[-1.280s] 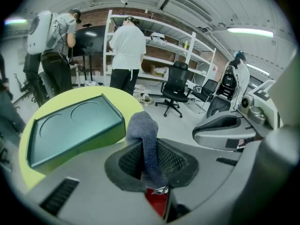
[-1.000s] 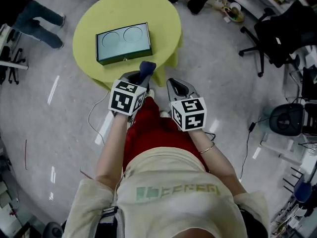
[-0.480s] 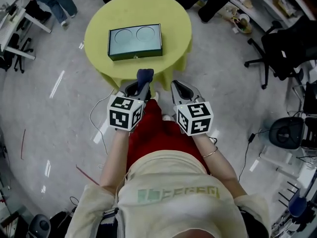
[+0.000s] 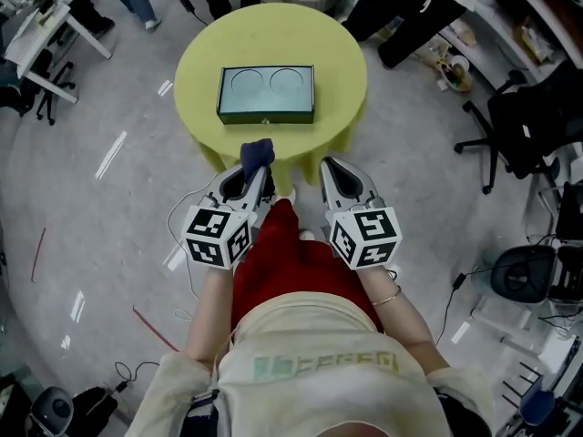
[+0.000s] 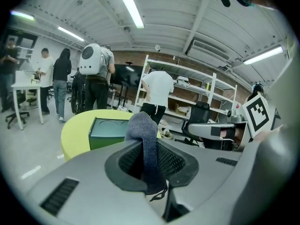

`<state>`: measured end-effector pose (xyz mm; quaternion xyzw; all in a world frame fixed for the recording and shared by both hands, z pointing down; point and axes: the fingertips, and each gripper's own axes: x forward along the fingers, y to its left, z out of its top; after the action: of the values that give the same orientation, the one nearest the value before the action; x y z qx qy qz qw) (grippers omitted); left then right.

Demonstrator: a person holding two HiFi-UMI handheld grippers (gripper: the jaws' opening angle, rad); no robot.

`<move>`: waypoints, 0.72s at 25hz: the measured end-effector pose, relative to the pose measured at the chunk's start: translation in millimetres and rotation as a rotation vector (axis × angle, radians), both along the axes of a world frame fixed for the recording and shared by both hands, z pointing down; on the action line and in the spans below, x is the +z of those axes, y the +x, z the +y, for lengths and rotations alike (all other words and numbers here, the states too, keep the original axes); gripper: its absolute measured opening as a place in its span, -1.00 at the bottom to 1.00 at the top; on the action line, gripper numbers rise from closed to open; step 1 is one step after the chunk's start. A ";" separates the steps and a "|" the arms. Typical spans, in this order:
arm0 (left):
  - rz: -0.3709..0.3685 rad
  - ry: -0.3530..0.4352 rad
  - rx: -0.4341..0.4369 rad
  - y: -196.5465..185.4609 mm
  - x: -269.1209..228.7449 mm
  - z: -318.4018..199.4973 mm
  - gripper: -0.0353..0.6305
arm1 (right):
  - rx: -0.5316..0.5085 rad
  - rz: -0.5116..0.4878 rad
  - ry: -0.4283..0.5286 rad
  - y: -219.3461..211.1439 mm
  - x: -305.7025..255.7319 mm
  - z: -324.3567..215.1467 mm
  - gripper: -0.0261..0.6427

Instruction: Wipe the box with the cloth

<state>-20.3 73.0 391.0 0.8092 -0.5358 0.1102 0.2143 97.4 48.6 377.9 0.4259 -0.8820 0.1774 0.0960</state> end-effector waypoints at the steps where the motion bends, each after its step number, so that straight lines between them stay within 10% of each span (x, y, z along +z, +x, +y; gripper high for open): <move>1: 0.002 0.015 -0.009 -3.6 -3.5 0.5 -0.70 | -0.001 -0.008 0.014 -2.5 -4.4 -0.1 -0.81; 18: -0.011 0.232 -0.131 -26.1 -60.2 17.2 -0.70 | -0.005 -0.080 0.148 -5.6 -55.3 17.0 -0.81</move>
<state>-46.5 90.1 330.8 0.7913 -0.5977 0.0380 0.1230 91.8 65.6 322.6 0.4221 -0.8970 0.1281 0.0293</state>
